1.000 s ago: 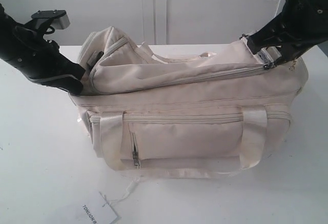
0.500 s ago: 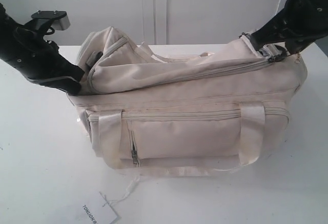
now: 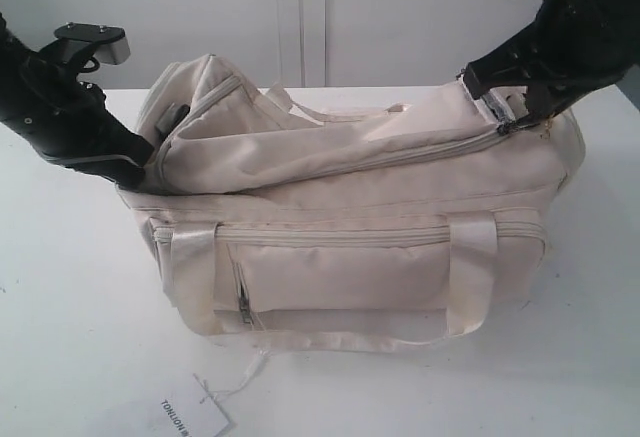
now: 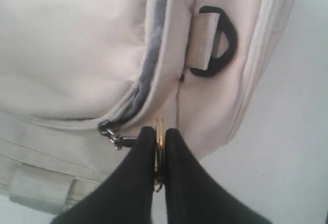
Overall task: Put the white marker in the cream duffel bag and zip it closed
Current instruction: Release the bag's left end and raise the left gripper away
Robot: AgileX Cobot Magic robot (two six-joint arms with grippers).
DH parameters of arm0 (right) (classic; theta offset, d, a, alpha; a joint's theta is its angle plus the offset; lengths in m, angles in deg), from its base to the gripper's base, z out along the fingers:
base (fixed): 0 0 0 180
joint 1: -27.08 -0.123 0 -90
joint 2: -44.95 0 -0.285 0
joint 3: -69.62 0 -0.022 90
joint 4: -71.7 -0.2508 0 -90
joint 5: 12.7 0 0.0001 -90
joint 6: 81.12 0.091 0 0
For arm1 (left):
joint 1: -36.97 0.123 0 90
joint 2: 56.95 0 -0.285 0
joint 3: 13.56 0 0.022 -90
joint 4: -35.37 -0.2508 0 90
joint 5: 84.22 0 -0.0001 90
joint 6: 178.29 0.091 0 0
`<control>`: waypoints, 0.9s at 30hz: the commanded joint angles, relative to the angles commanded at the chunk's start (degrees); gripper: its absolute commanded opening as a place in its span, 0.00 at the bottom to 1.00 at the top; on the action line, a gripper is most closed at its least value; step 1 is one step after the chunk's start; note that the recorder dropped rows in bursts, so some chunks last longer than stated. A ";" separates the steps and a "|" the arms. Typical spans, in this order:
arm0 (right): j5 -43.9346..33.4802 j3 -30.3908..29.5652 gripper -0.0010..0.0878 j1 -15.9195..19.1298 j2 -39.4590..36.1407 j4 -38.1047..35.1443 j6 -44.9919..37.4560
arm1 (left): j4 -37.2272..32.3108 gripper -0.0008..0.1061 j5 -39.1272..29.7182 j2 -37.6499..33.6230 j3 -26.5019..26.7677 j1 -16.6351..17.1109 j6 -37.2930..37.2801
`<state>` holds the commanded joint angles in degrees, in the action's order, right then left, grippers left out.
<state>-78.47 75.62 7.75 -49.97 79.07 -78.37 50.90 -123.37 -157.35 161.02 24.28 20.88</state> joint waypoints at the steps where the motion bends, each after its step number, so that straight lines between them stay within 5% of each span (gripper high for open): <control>1: 0.16 0.00 0.01 0.00 -0.28 -0.24 0.00 | 0.16 0.01 0.00 0.00 0.00 0.00 -0.08; 9: 0.41 0.00 0.01 0.00 -1.56 -1.55 0.00 | 0.70 0.02 0.00 0.00 0.00 0.00 -0.08; 18: 0.61 0.00 0.01 0.00 -1.56 -1.55 0.11 | 0.70 0.50 -0.12 0.00 0.00 0.00 -0.27; 27: 0.61 0.00 0.01 0.00 -1.56 -1.55 0.11 | 0.70 0.57 -2.23 4.21 0.62 0.00 -1.24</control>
<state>-77.86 75.62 7.75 -51.54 77.51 -78.26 51.60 -125.60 -153.14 161.64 24.28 19.64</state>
